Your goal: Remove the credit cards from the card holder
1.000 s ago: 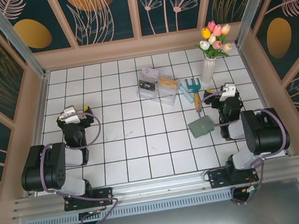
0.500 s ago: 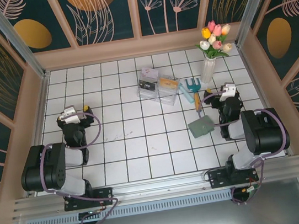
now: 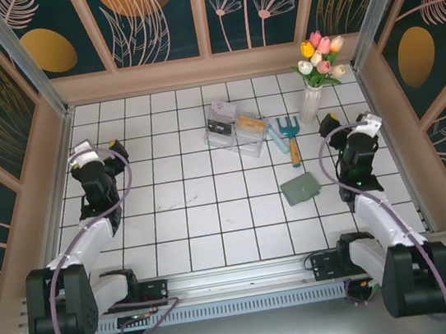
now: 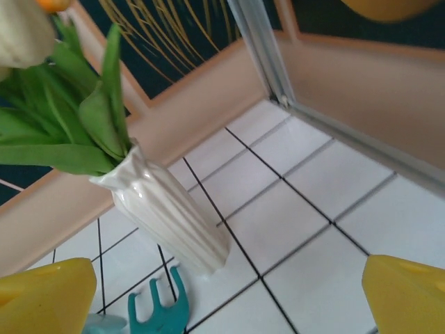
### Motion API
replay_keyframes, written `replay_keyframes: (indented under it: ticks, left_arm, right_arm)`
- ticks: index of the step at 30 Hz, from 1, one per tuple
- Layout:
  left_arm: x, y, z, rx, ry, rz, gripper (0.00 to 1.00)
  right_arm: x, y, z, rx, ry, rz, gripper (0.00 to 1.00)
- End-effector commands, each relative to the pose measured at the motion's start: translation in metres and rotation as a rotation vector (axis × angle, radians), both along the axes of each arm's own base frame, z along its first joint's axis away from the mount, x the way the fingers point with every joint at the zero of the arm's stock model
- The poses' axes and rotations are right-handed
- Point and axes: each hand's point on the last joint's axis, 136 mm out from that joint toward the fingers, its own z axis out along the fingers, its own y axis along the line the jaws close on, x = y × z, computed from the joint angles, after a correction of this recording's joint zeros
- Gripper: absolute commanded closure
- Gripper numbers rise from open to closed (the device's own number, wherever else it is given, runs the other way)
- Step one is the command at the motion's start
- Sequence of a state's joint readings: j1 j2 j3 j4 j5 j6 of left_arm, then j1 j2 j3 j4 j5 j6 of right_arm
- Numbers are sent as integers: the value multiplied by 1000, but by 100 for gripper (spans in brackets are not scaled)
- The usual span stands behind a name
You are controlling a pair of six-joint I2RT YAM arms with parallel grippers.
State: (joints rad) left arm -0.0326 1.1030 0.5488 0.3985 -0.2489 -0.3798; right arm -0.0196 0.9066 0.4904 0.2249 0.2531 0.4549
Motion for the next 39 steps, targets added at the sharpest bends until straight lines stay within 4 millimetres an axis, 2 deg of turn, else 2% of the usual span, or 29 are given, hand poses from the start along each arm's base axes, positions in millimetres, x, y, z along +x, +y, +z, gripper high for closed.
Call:
replay_keyframes:
  ticks: [1,5,9,12,18,20,26,29,34,39]
  left_arm:
    - [-13,-22,-23,-137,136,-102,1]
    - [-16,-36,-19,-209,126,-166,1]
    - [-14,-44,-23,-210,160,-211,1]
    - [-13,-46,-25,-214,162,-217,1]
    - [-8,-59,-21,-249,161,-286,1]
    - [-7,-62,-21,-254,172,-300,1]
    - [-3,-64,-31,-265,209,-306,1]
    - [-1,-63,-34,-264,220,-303,1]
    - [-1,-63,-38,-264,233,-302,1]
    - [-1,-64,-40,-266,243,-307,1]
  right_arm:
    - [-31,8,-50,150,290,-23,1]
    - [-40,41,-62,291,389,114,1]
    - [-64,64,-94,475,522,140,1]
    - [-73,78,-111,535,563,192,1]
    - [-90,91,-144,575,641,201,1]
    - [-92,97,-150,581,659,208,8]
    - [-99,95,-168,559,747,144,21]
    - [-101,94,-173,544,777,119,26]
    - [-97,93,-176,528,785,102,27]
    - [-87,102,-174,536,765,149,39]
